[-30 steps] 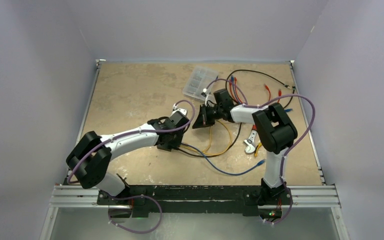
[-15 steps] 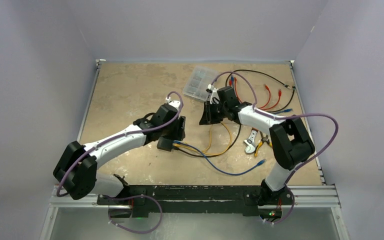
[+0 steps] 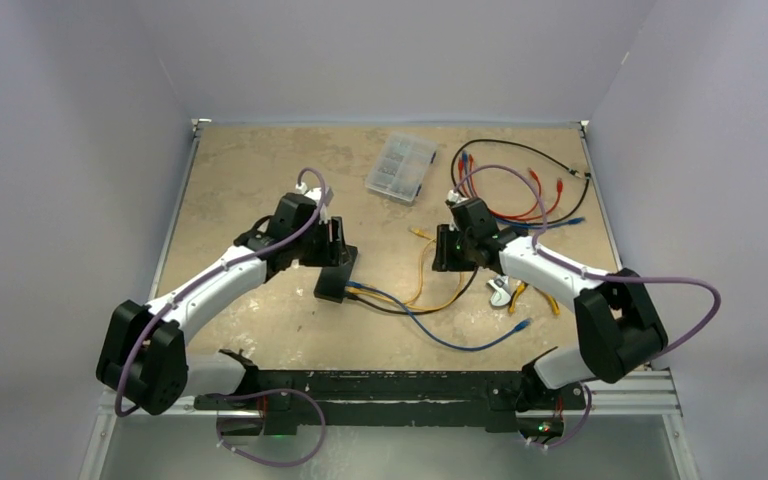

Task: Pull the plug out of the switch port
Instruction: Pick up the connector from the center of the board.

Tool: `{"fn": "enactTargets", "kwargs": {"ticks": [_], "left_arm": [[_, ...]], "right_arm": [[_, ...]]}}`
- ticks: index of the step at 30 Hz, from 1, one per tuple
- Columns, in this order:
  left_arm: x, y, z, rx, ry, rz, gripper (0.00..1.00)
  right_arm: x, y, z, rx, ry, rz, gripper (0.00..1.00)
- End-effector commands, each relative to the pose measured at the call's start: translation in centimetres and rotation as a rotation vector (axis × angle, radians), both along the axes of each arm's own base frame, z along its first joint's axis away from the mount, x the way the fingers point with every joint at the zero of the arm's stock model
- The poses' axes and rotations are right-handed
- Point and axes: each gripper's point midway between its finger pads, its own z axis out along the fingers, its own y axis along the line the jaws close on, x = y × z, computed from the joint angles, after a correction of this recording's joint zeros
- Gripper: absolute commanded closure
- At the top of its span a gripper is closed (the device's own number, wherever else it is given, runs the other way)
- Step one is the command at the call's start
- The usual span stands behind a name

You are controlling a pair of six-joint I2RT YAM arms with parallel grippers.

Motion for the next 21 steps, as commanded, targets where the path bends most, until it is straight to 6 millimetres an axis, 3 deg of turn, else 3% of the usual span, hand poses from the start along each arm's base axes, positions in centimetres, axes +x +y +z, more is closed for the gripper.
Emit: {"fn": "enactTargets", "kwargs": {"ticks": [1, 8, 14, 21], "left_arm": [[1.2, 0.9, 2.6, 0.06, -0.063, -0.021, 0.44], [1.9, 2.6, 3.9, 0.17, -0.101, -0.015, 0.44], [2.0, 3.3, 3.9, 0.237, -0.086, -0.044, 0.44], [2.0, 4.1, 3.2, 0.279, -0.084, -0.033, 0.44]], "right_arm": [[-0.6, -3.0, -0.8, -0.086, 0.012, -0.162, 0.57], [-1.0, -5.4, -3.2, -0.189, 0.062, -0.255, 0.61], [-0.5, -6.8, -3.8, -0.272, 0.053, -0.289, 0.63], [0.2, -6.1, -3.6, -0.247, 0.043, -0.261, 0.63]]}}
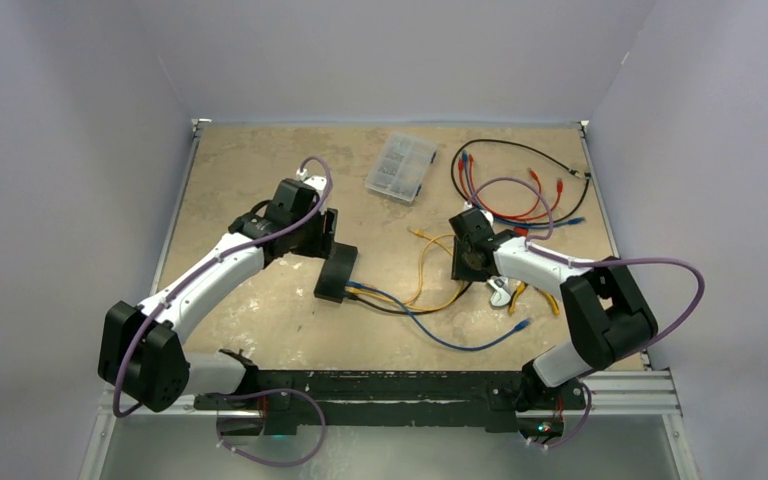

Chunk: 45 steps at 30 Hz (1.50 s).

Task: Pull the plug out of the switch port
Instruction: Pick up the connector from the center of the board.

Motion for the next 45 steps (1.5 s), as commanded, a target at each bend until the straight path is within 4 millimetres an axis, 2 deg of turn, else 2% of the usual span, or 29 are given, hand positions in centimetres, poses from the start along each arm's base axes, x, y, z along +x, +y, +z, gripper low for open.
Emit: {"fn": "enactTargets", "kwargs": {"ticks": [1, 7, 14, 17, 19, 24, 34, 45], "left_arm": [[0.7, 0.5, 0.6, 0.033, -0.03, 0.0, 0.44], [0.9, 0.8, 0.5, 0.05, -0.033, 0.007, 0.44], [1.0, 1.2, 0.3, 0.067, -0.031, 0.021, 0.44], [1.0, 1.3, 0.3, 0.07, -0.031, 0.024, 0.44], [1.0, 1.3, 0.4, 0.07, -0.033, 0.025, 0.44], [0.9, 1.4, 0.3, 0.072, -0.032, 0.029, 0.44], [0.9, 1.5, 0.3, 0.077, -0.032, 0.036, 0.44], [1.0, 1.6, 0.2, 0.083, -0.03, 0.042, 0.44]], "right_arm": [[1.2, 0.4, 0.6, 0.009, -0.032, 0.001, 0.63], [1.3, 1.2, -0.6, 0.032, -0.003, 0.025, 0.68], [1.6, 1.1, -1.1, 0.013, 0.003, 0.019, 0.86], [2.0, 1.2, -0.7, 0.015, -0.01, 0.023, 0.99], [2.4, 1.3, -0.2, 0.014, -0.024, 0.028, 1.0], [4.0, 1.6, 2.3, 0.012, -0.091, 0.042, 1.0], [6.3, 0.7, 9.2, 0.014, -0.265, 0.005, 1.0], [8.4, -2.8, 15.2, -0.012, -0.392, -0.068, 1.0]]}}
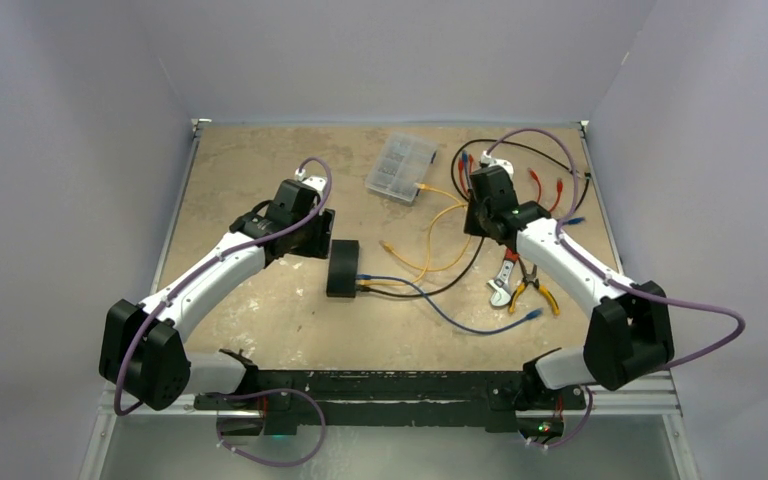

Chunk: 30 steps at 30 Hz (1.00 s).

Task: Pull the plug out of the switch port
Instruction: Pick up the connector from the center of the board.

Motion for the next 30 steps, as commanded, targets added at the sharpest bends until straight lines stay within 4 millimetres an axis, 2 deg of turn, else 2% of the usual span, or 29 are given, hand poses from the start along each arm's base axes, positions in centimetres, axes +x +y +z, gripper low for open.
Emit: {"fn": "enactTargets", "kwargs": {"ticks": [1, 10, 18, 23, 27, 30], "left_arm": [[0.7, 0.1, 0.7, 0.005, -0.024, 0.007, 0.44], [0.8, 0.2, 0.7, 0.009, -0.022, 0.012, 0.44], [0.7, 0.2, 0.6, 0.009, -0.022, 0.011, 0.44], [0.7, 0.2, 0.7, 0.008, -0.022, 0.013, 0.44], [0.7, 0.2, 0.6, 0.007, -0.02, 0.013, 0.44], [0.7, 0.2, 0.6, 0.008, -0.021, 0.014, 0.44]], "right_arm": [[1.6, -2.0, 4.7, -0.022, -0.114, -0.047, 1.0], [2.4, -3.0, 8.4, -0.052, -0.188, -0.065, 1.0], [2.8, -3.6, 12.6, -0.077, -0.283, -0.062, 1.0], [3.3, -3.5, 13.2, -0.102, -0.287, -0.033, 1.0], [3.7, -1.9, 12.8, -0.065, -0.25, 0.037, 1.0], [3.7, -1.1, 13.3, -0.028, -0.257, 0.058, 1.0]]}}
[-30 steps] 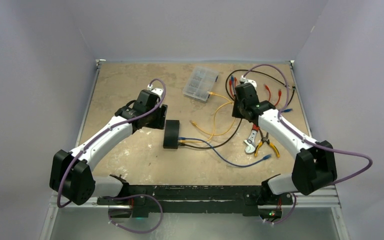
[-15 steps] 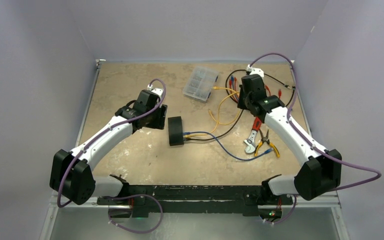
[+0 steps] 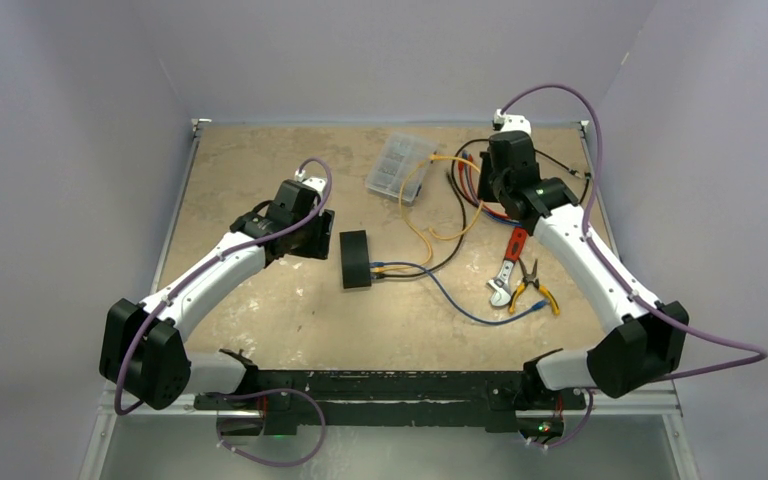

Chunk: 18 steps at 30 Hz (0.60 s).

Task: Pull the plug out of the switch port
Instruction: Pick up the connector from the center of the board.

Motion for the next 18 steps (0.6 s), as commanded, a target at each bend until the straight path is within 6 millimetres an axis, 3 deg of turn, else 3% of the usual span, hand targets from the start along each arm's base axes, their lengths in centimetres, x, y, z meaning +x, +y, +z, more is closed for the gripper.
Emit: {"fn": "enactTargets", "kwargs": {"ticks": [1, 10, 18], "left_arm": [[0.8, 0.0, 0.8, -0.002, -0.029, 0.009, 0.44], [0.8, 0.0, 0.8, 0.0, -0.028, 0.008, 0.44], [0.8, 0.0, 0.7, 0.001, -0.026, 0.009, 0.44]], "right_arm": [[0.5, 1.2, 2.6, 0.051, -0.052, 0.054, 1.0], [0.6, 0.7, 6.6, 0.107, -0.182, 0.013, 1.0], [1.9, 1.6, 6.4, 0.19, -0.182, 0.055, 1.0]]}}
